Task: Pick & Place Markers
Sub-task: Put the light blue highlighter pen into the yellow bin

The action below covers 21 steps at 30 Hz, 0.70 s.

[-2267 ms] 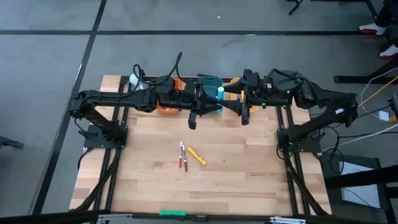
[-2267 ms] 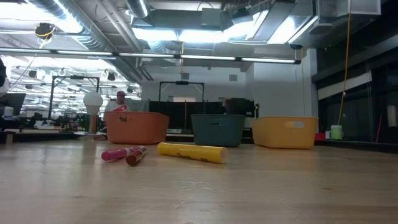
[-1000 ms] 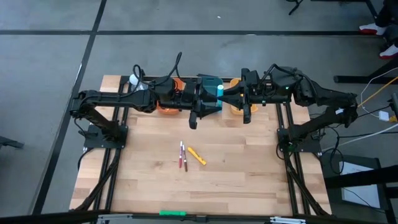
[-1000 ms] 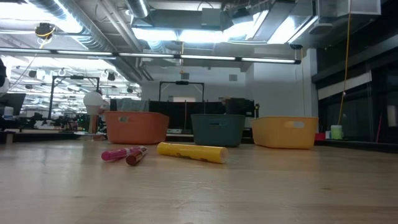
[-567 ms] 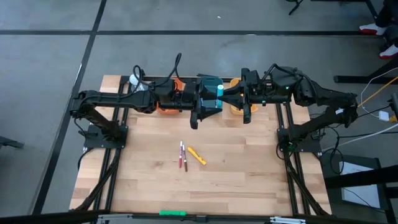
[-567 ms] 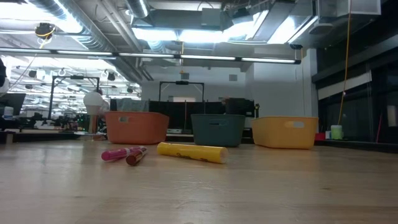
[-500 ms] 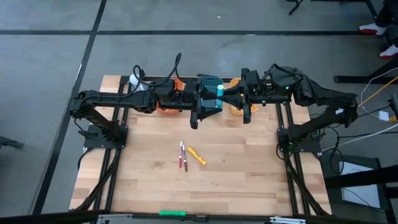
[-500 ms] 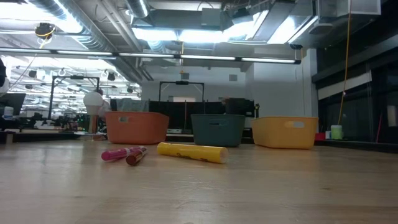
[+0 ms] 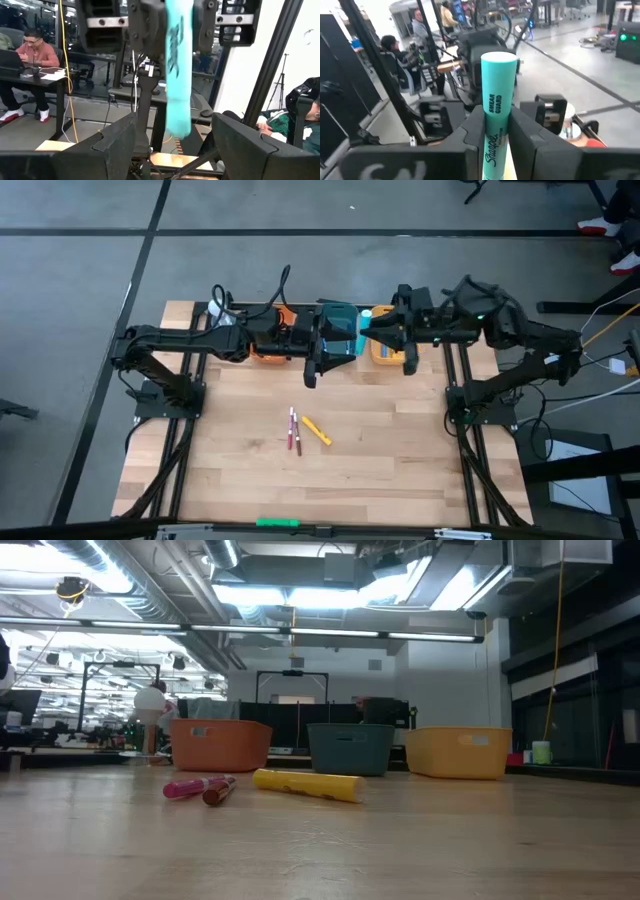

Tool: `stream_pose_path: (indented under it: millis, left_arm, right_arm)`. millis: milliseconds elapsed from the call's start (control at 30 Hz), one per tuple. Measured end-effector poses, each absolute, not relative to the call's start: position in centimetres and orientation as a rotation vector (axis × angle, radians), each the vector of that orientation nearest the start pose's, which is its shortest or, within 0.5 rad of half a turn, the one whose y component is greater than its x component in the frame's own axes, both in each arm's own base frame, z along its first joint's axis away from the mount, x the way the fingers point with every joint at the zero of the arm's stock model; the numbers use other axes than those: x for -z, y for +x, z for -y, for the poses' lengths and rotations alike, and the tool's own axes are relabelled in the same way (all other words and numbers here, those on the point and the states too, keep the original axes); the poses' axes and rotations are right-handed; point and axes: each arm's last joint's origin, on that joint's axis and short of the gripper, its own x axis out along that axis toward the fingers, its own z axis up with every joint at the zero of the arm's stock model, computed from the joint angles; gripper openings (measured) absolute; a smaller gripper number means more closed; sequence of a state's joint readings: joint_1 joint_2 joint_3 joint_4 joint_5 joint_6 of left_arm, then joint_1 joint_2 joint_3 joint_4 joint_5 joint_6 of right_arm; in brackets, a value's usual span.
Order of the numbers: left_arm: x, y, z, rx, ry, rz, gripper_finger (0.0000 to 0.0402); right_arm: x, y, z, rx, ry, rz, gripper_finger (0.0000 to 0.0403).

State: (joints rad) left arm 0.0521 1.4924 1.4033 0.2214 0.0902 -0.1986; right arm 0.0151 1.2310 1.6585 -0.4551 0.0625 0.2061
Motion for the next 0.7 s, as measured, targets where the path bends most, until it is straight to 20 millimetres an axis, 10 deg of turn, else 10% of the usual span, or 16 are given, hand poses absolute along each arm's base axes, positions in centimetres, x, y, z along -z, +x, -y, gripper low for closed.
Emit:
stream_pose_path:
  millis: [700]
  left_arm:
    - [-42.1,33.9,-1.5,0.053,-0.205,0.130,0.0251]
  right_arm:
    - [-51.9,17.1,0.7,0.325,0.188,0.023,0.0061]
